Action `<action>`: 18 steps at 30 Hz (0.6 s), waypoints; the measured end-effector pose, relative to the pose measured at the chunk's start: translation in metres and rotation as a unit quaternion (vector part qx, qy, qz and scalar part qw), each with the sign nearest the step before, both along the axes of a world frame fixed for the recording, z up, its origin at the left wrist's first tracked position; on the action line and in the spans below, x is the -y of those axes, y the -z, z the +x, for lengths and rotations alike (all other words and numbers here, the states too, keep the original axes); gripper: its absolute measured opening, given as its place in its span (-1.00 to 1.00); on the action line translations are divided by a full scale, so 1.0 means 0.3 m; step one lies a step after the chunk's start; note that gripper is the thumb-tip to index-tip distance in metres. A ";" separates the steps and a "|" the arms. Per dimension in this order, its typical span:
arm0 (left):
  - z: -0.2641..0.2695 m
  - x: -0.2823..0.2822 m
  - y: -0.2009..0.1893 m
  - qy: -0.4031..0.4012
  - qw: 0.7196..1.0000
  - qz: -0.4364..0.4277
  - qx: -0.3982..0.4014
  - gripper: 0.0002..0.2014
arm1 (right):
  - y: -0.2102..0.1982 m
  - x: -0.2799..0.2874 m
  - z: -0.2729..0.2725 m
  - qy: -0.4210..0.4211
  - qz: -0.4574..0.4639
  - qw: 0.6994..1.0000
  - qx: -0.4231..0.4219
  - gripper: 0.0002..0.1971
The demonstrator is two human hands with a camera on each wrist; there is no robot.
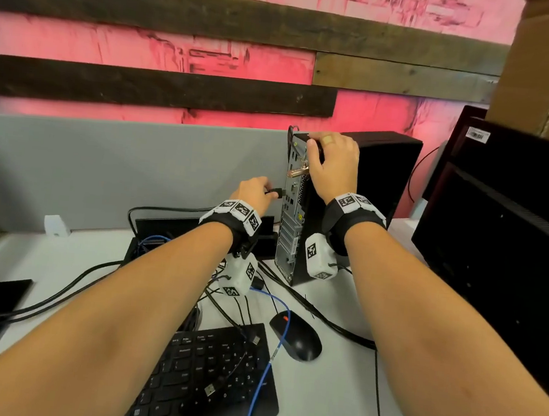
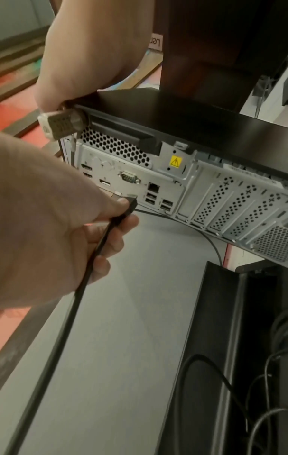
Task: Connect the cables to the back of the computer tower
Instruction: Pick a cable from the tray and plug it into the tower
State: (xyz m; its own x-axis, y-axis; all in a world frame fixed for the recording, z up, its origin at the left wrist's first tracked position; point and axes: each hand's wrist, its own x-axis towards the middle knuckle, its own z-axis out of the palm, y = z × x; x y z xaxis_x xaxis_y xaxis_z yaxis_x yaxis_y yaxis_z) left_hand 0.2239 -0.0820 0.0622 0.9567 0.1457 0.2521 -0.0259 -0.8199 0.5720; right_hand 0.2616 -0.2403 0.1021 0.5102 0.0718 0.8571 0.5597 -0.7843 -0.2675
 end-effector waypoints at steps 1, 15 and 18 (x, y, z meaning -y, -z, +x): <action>0.007 -0.002 0.003 -0.001 1.000 -0.002 -0.002 -0.74 | 0.001 0.000 0.002 0.000 0.002 1.000 0.007 -0.67; 0.063 0.019 0.065 0.008 1.000 -0.007 0.015 -0.83 | 0.026 -0.029 0.016 0.001 0.047 0.997 0.055 -0.67; 0.068 0.015 0.072 0.008 1.000 -0.004 0.020 -0.84 | 0.028 -0.032 0.021 0.002 0.055 0.997 0.063 -0.68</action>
State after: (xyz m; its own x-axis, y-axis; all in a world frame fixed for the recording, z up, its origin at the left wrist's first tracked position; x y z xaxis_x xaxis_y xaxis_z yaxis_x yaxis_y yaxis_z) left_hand 0.2442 -0.0867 0.0405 0.9479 0.1332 0.2893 -0.0617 -0.8143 0.5771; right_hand 0.2678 -0.2307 0.0936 0.3985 -0.0280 0.9167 0.5904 -0.7570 -0.2798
